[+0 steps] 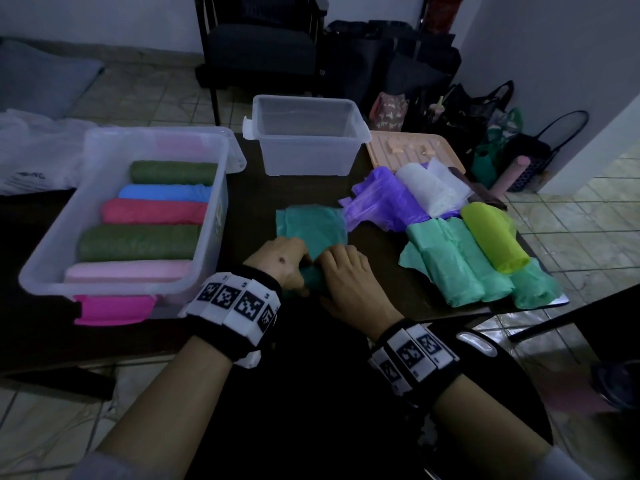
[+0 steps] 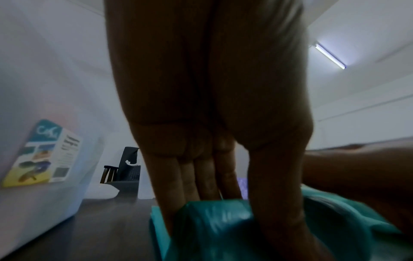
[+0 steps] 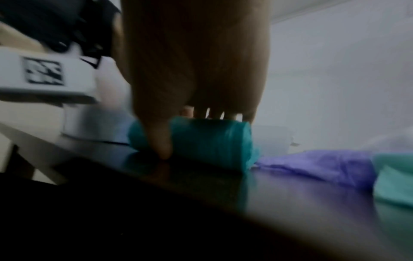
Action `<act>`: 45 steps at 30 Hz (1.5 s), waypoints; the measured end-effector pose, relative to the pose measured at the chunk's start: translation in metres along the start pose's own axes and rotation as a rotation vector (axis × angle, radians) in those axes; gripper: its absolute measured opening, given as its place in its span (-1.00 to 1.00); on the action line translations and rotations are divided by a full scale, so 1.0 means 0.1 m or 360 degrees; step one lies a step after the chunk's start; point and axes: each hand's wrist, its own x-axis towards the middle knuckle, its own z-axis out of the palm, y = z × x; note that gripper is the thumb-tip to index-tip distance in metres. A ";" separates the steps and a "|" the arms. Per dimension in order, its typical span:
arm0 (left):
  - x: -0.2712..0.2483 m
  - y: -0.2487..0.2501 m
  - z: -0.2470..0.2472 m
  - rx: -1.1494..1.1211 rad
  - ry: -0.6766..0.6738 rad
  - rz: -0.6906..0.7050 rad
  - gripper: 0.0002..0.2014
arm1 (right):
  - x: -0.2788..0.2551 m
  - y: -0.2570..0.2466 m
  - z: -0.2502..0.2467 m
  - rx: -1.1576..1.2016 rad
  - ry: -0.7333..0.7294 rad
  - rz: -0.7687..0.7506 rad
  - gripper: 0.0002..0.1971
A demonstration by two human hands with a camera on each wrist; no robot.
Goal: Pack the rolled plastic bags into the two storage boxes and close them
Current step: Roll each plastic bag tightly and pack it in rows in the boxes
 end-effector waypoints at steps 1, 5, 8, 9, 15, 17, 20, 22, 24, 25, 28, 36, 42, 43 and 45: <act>0.01 0.01 0.00 -0.0006 -0.0027 -0.0001 -0.50 | -0.02 -0.01 -0.01 0.0058 0.0018 -0.0012 -0.49; 0.04 0.00 -0.03 -0.0065 -0.0189 0.0023 -0.51 | -0.07 0.06 -0.07 0.0372 -0.0074 0.0000 -0.49; 0.03 -0.03 -0.06 -0.0070 -0.0223 0.0057 -0.51 | -0.03 0.09 -0.11 0.0493 -0.0139 0.0046 -0.47; 0.03 -0.04 -0.06 -0.0092 -0.0192 0.0060 -0.47 | 0.00 0.11 -0.11 0.0500 -0.0165 0.0048 -0.46; -0.07 -0.06 -0.01 -0.0297 0.0326 0.0121 -0.63 | 0.22 0.26 -0.17 0.0649 -0.0384 0.0115 -0.53; -0.10 -0.04 0.03 -0.0248 0.0337 0.0104 -0.56 | 0.31 0.31 -0.21 0.0674 -0.0526 0.0156 -0.53; -0.08 -0.03 0.08 -0.0155 0.0253 0.0082 -0.40 | 0.41 0.34 -0.23 0.0680 -0.0699 0.0206 -0.52; -0.04 -0.03 0.09 -0.0116 0.0245 0.0061 -0.35 | 0.43 0.33 -0.25 0.0736 -0.0693 0.0251 -0.49; 0.00 -0.04 0.08 -0.0108 0.0234 0.0032 -0.33 | 0.40 0.30 -0.26 0.0724 -0.0480 0.0276 -0.48; 0.02 -0.04 0.07 -0.0119 0.0220 0.0024 -0.35 | 0.36 0.27 -0.25 0.0614 -0.0329 0.0238 -0.53; 0.07 -0.04 0.01 -0.0136 0.0187 0.0019 -0.47 | 0.20 0.11 -0.14 0.0222 -0.0054 0.0038 -0.68; 0.11 -0.04 0.01 -0.0115 -0.0214 0.0054 -0.47 | -0.19 -0.04 0.15 -0.0149 0.0036 0.0003 -0.32; 0.00 -0.09 0.01 -0.0373 -0.0005 0.0011 -0.46 | -0.08 0.06 -0.04 0.0033 -0.0268 -0.0054 -0.34; -0.02 -0.10 0.01 -0.0441 0.0121 0.0004 -0.52 | -0.02 0.08 -0.07 0.0068 -0.0329 -0.0019 -0.35; -0.07 -0.11 0.01 -0.0483 0.0269 0.0013 -0.62 | 0.10 0.12 -0.14 0.0167 -0.0490 0.0039 -0.37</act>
